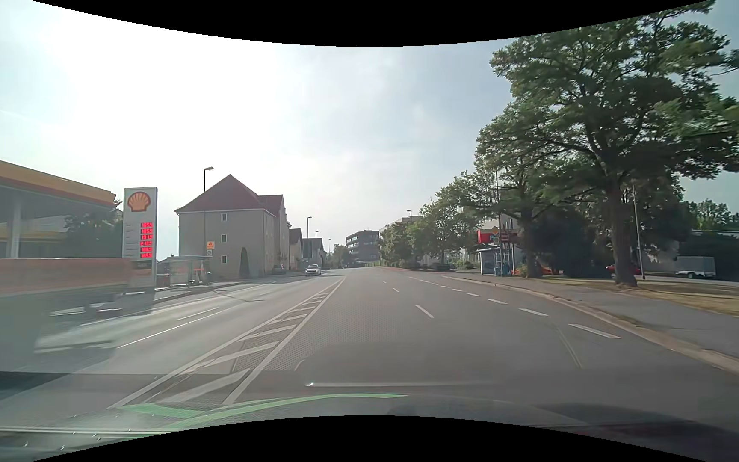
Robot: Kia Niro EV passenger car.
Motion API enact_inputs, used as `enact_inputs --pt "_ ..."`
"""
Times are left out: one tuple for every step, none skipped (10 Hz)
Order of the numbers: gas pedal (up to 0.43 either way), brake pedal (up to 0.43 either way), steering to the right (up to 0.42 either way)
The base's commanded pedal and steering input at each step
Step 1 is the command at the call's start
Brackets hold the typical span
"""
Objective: Follow the waypoints while adhering to traffic rules and regulations
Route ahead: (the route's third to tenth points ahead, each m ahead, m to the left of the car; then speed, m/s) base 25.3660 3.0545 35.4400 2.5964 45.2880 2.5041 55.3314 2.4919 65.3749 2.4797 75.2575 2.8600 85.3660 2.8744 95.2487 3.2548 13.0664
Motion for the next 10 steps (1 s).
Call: enact_inputs --pt "0.118 0.0 -0.005" --pt "0.118 0.0 -0.005" --pt "0.118 0.0 -0.004" --pt "0.118 0.0 -0.003" --pt "0.118 0.0 -0.003" --pt "0.118 0.0 -0.003" --pt "0.118 0.0 -0.001" --pt "0.118 0.0 -0.001" --pt "0.118 0.0 -0.001" --pt "0.118 0.0 -0.001"
